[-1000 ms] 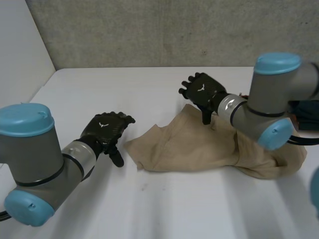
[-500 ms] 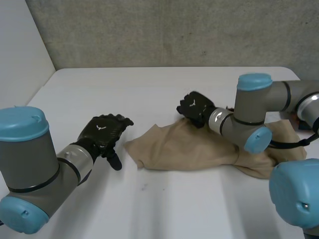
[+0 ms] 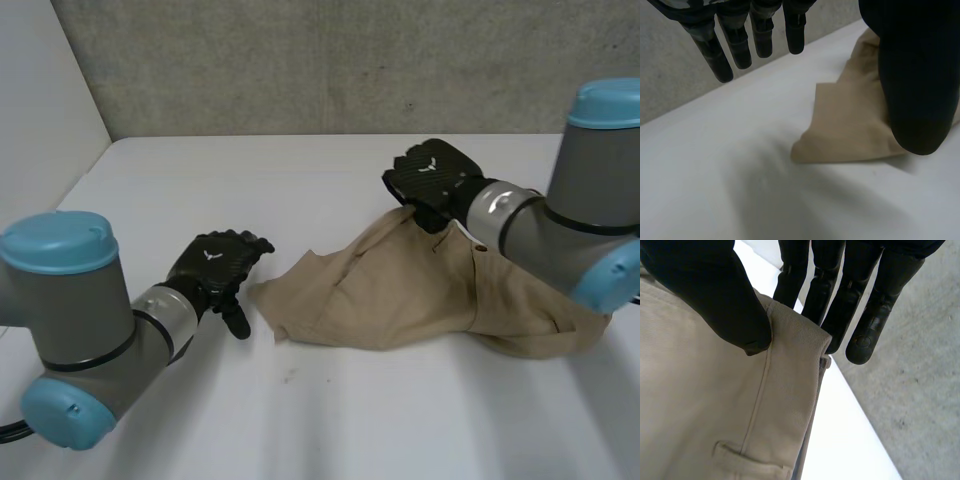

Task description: Fold the laundry.

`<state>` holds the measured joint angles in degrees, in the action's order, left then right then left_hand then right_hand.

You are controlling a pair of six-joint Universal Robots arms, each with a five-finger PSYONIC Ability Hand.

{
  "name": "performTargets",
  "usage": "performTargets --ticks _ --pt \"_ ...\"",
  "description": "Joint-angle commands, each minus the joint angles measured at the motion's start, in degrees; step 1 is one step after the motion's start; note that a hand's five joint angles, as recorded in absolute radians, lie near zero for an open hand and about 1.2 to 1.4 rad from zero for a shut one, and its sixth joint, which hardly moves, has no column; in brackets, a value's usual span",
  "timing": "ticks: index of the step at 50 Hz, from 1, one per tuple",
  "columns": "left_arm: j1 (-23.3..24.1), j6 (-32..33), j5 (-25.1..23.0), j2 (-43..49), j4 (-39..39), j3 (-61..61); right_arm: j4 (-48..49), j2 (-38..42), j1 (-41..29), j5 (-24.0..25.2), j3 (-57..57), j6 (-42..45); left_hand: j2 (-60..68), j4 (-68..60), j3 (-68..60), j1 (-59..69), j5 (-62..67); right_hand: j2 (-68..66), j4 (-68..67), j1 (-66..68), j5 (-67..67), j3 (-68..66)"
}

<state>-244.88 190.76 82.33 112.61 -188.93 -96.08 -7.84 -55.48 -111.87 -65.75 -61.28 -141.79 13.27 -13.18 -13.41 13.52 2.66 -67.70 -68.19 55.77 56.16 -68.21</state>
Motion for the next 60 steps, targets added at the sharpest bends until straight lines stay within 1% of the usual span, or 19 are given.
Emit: performTargets --ticks 1,5,12,18,22,23,25,26,29,31,33,36,37,40,41,45,49,53,60 --pt "0.2 0.2 -0.2 4.7 0.0 2.7 -0.3 -8.1 4.4 -0.4 -10.5 -0.2 -0.4 0.3 0.5 -0.6 0.2 -12.3 -11.8 24.2 13.8 -11.8" --pt "0.1 0.2 -0.2 5.8 -0.2 3.5 -0.3 -13.3 6.2 -0.1 -15.8 -1.0 0.1 -0.2 0.0 -0.1 0.8 -12.3 -11.8 24.2 13.8 -11.8" --pt "1.3 0.2 -0.2 8.2 -1.4 5.9 0.1 -18.1 7.7 0.5 -22.2 -2.2 2.3 -2.4 -2.2 2.1 2.9 -12.3 -11.8 24.2 13.8 -11.8" --pt "4.0 0.2 -0.1 11.2 -3.6 8.1 0.8 -21.5 9.2 0.4 -26.3 -2.3 12.2 -12.3 -12.1 12.0 12.8 -12.3 -11.8 24.2 13.8 -11.8" --pt "5.5 0.2 0.2 12.9 -4.4 9.6 1.3 -23.3 10.3 0.4 -28.3 -3.0 35.9 -36.0 -35.8 35.6 36.5 -12.3 -11.8 24.2 13.8 -11.8" --pt "5.9 0.2 0.4 13.3 -4.7 10.4 1.3 -23.5 10.4 0.4 -28.6 -3.2 49.6 -49.7 -49.5 49.4 50.2 -12.3 -11.8 24.2 13.8 -11.8" --pt "6.2 0.2 0.5 13.5 -4.9 10.9 1.3 -23.9 11.0 0.4 -29.1 -3.8 63.8 -63.9 -63.7 63.6 64.4 -12.3 -11.8 24.2 13.8 -11.8" --pt "6.3 0.2 0.8 13.3 -4.9 11.5 1.3 -24.0 11.1 0.4 -29.1 -3.8 66.7 -66.8 -66.6 66.4 67.3 -12.3 -11.8 24.2 13.8 -11.8" --pt "6.6 0.1 1.0 12.3 -4.9 11.6 1.3 -24.9 11.9 0.2 -28.6 -3.8 66.7 -66.8 -66.6 66.5 67.3 -12.3 -11.8 24.2 13.8 -11.8" --pt "6.5 0.1 1.9 8.6 -4.9 11.5 1.3 -26.5 12.0 -0.1 -27.9 -3.8 66.7 -66.8 -66.6 66.5 67.3 -12.3 -11.8 24.2 13.8 -11.8" --pt "6.4 -0.2 3.5 1.2 -5.0 10.9 1.0 -27.9 12.0 -0.2 -27.2 -3.6 66.7 -66.8 -66.6 66.5 67.3 -12.3 -11.8 24.2 13.8 -11.8" --pt "6.5 -0.6 4.8 -5.7 -5.6 10.9 0.7 -30.6 11.8 -0.3 -25.6 -3.9 66.7 -66.8 -66.6 66.5 67.3 -12.3 -11.8 24.2 13.8 -11.8" --pt "6.5 -0.6 5.3 -10.0 -6.2 11.1 0.7 -31.4 11.8 -0.3 -25.1 -3.9 66.7 -66.8 -66.6 66.5 67.3 -12.3 -11.8 24.2 13.8 -11.8" --pt "6.5 -0.6 5.6 -15.7 -7.2 11.5 0.6 -34.8 11.6 -0.6 -23.5 -4.1 66.7 -66.8 -66.6 66.5 67.3 -12.3 -11.8 24.2 13.8 -11.8" --pt "6.4 -0.5 5.7 -19.5 -7.4 11.7 0.5 -35.8 11.6 -0.6 -22.9 -4.4 66.7 -66.8 -66.6 66.5 67.3 -12.3 -11.8 24.2 13.8 -11.8" --pt "6.9 -0.4 5.7 -26.0 -7.2 12.6 -0.3 -40.2 11.9 -1.0 -20.1 -7.8 66.7 -66.8 -66.6 66.5 67.3 -12.3 -11.8 24.2 13.8 -11.8" --pt "8.1 -0.5 5.7 -29.3 -6.5 14.1 -0.9 -45.6 12.1 -0.9 -16.7 -13.1 66.7 -66.8 -66.6 66.5 67.3 -12.3 -11.8 24.2 13.8 -11.8" --pt "9.3 -0.5 5.8 -31.9 -5.1 16.7 -1.1 -48.3 12.0 -0.9 -15.1 -14.7 66.7 -66.8 -66.6 66.5 67.3 -12.3 -11.8 24.2 13.8 -11.8" --pt "9.5 -0.4 6.9 -29.8 -2.1 20.8 -1.2 -48.7 11.8 -0.9 -14.0 -15.7 66.7 -66.8 -66.6 66.5 67.3 -12.3 -11.8 24.2 13.8 -11.8"
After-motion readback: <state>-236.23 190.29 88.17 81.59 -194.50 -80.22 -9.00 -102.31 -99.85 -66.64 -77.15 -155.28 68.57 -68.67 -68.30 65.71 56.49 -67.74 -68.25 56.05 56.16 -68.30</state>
